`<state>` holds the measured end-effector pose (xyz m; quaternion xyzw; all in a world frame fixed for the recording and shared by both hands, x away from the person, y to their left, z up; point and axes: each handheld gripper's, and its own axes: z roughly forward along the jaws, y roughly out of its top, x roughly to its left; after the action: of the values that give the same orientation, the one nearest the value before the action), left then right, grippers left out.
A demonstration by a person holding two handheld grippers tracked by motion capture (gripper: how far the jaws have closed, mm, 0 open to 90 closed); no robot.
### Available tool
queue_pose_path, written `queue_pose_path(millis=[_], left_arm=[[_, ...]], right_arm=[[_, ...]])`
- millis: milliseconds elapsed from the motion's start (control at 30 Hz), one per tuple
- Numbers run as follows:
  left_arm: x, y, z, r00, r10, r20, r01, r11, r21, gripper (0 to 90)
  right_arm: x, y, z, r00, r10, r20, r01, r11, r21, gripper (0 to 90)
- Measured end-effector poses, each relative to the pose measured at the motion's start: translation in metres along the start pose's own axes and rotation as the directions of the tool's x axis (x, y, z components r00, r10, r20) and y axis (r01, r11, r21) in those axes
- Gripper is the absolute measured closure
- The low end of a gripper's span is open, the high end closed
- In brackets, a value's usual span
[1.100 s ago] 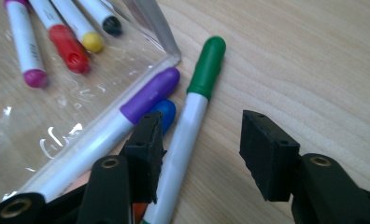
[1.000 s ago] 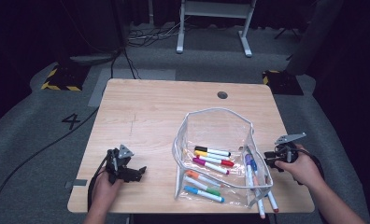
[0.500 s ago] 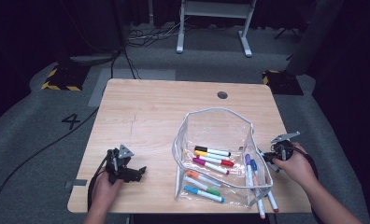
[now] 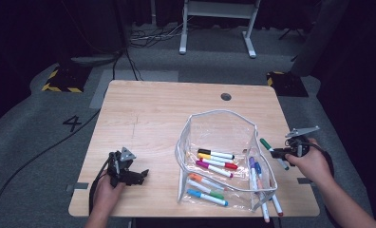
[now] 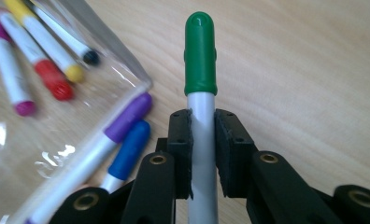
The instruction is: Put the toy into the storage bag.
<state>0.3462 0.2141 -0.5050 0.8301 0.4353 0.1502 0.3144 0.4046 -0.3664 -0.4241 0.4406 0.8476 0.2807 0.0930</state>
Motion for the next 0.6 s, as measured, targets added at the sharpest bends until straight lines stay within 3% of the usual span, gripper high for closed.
queue_pose_path(millis=[167, 333, 600], left_arm=[[0.000, 0.000, 0.000, 1.0000, 0.001, 0.000, -0.001, 1.0000, 0.000, 0.0], [0.000, 0.000, 0.000, 1.0000, 0.000, 0.000, 0.000, 1.0000, 0.000, 0.0], [0.000, 0.000, 0.000, 1.0000, 0.000, 0.000, 0.000, 1.0000, -0.001, 0.0]], right_arm=[[0.005, 0.017, -0.034, 0.9983, -0.058, -0.002, 0.057, 0.997, -0.055, 77.5], [0.014, 0.034, -0.064, 0.9964, -0.084, -0.016, 0.082, 0.992, -0.095, 77.5], [0.042, 0.069, -0.114, 0.9843, -0.171, -0.044, 0.161, 0.971, -0.178, 77.5]])
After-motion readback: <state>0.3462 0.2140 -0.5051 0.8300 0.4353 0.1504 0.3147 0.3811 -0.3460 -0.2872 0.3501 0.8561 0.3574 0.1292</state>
